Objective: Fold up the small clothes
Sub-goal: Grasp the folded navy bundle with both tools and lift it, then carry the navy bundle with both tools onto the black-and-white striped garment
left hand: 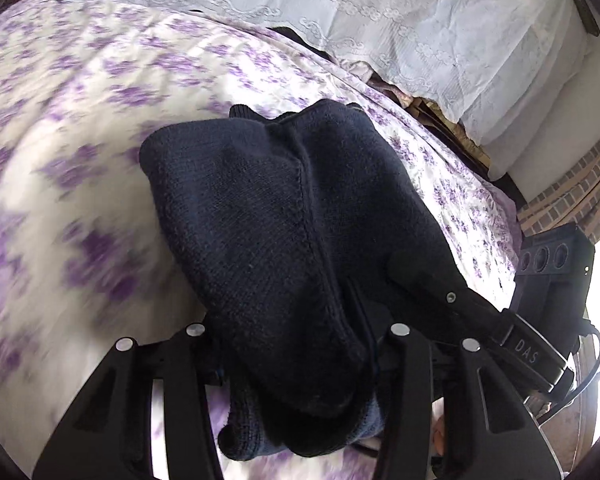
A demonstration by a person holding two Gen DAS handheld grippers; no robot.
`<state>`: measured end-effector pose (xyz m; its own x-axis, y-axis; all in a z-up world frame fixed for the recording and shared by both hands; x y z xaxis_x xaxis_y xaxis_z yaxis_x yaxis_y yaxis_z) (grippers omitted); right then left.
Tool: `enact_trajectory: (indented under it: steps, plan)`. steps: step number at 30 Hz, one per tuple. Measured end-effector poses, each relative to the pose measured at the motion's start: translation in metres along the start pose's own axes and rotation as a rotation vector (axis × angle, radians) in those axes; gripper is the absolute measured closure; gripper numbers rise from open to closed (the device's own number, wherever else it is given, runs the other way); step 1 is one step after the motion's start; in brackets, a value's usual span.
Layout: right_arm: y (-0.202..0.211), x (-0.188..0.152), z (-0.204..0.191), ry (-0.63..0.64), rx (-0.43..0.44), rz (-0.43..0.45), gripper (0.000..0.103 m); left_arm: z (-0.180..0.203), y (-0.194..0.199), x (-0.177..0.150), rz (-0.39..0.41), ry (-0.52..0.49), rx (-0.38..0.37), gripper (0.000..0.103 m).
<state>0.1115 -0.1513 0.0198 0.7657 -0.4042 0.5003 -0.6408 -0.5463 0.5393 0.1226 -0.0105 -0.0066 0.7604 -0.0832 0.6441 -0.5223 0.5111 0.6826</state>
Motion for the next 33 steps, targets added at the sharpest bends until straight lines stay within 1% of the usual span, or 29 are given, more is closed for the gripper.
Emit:
enact_trajectory:
  steps: [5,9,15,19,22,27,30,33]
  plan:
    - [0.007,-0.042,-0.048,0.062,0.058,-0.049,0.041,-0.014,0.056,-0.029,0.048,0.033,0.064,0.058]
    - [0.013,-0.069,-0.095,0.107,0.114,-0.081,0.041,-0.027,0.112,-0.047,0.096,0.041,0.122,0.058]
    - [0.021,-0.103,-0.176,0.179,0.193,-0.117,0.041,-0.046,0.19,-0.061,0.181,0.057,0.219,0.058]
    - [0.02,-0.119,-0.224,0.239,0.227,-0.134,0.041,-0.06,0.232,-0.069,0.232,0.082,0.259,0.058]
    - [0.017,-0.131,-0.256,0.276,0.249,-0.145,0.041,-0.074,0.259,-0.075,0.267,0.098,0.284,0.058]
    - [0.003,-0.148,-0.302,0.32,0.275,-0.175,0.041,-0.095,0.291,-0.083,0.303,0.13,0.331,0.058]
    - [-0.007,-0.157,-0.324,0.349,0.285,-0.19,0.041,-0.113,0.307,-0.089,0.33,0.164,0.343,0.058]
    - [-0.019,-0.165,-0.339,0.371,0.289,-0.207,0.041,-0.132,0.319,-0.094,0.34,0.193,0.35,0.058]
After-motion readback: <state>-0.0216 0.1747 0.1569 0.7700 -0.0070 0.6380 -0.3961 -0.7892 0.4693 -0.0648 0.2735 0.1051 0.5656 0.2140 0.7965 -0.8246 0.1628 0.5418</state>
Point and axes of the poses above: each gripper's, at about its wrist camera, not at the fingertips, and y roughly against the way its jaws point, z to its right, x to its top, the point moved 6 cm from there along -y, roughly the way its jaws point, and after that the axes turned 12 degrees about -y, right-handed, at the moved point
